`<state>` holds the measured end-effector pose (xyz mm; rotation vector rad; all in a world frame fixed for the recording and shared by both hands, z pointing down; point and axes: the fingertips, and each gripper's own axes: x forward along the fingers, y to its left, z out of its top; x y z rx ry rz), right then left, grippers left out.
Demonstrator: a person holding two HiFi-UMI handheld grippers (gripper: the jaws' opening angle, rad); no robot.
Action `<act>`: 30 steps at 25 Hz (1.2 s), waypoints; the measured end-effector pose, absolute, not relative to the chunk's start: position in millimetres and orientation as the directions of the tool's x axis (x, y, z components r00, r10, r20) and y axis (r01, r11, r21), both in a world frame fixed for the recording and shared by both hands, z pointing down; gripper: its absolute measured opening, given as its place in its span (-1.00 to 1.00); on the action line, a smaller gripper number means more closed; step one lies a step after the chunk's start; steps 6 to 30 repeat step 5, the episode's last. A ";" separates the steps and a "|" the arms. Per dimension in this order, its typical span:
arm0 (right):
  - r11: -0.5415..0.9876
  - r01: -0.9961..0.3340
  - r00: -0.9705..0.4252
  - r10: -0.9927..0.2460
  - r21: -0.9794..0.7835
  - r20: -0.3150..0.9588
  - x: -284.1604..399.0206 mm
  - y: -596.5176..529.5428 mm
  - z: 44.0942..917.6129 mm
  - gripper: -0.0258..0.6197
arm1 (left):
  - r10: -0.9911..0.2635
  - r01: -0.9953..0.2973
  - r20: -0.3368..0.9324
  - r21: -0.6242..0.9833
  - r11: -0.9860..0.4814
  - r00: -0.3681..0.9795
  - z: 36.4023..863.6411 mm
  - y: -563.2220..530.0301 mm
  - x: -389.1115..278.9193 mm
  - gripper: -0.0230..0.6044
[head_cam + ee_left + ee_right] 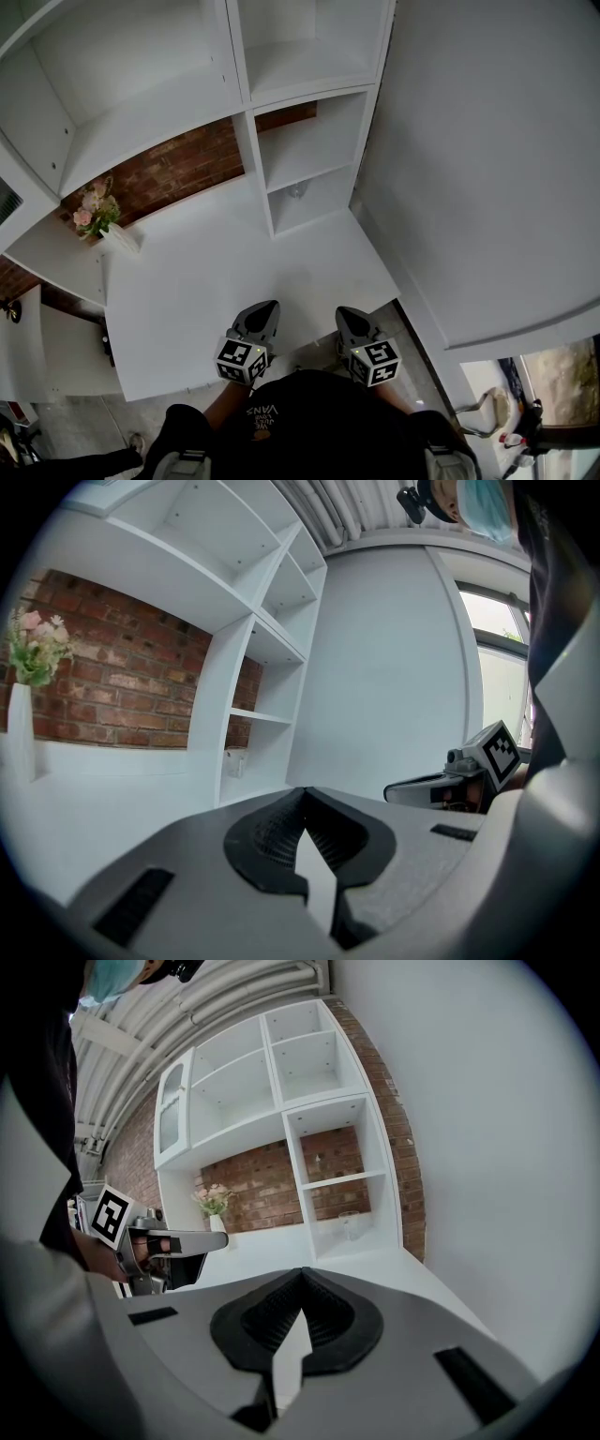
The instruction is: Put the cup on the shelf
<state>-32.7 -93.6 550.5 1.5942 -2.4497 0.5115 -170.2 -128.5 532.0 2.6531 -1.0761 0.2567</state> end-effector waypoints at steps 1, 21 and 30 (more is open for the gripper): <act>0.369 -0.909 -0.414 -0.850 -0.192 0.327 -32.5 -94.0 549.8 -0.94 | -0.654 -0.701 0.262 0.179 -0.690 0.710 532.1 -128.7 -169.0 -0.90; 0.375 -0.904 -0.424 -0.846 -0.206 0.324 -33.4 -96.4 546.8 -0.94 | -0.650 -0.698 0.263 0.180 -0.693 0.713 531.7 -130.3 -164.7 -0.90; 0.375 -0.904 -0.424 -0.846 -0.206 0.324 -33.4 -96.4 546.8 -0.94 | -0.650 -0.698 0.263 0.180 -0.693 0.713 531.7 -130.3 -164.7 -0.90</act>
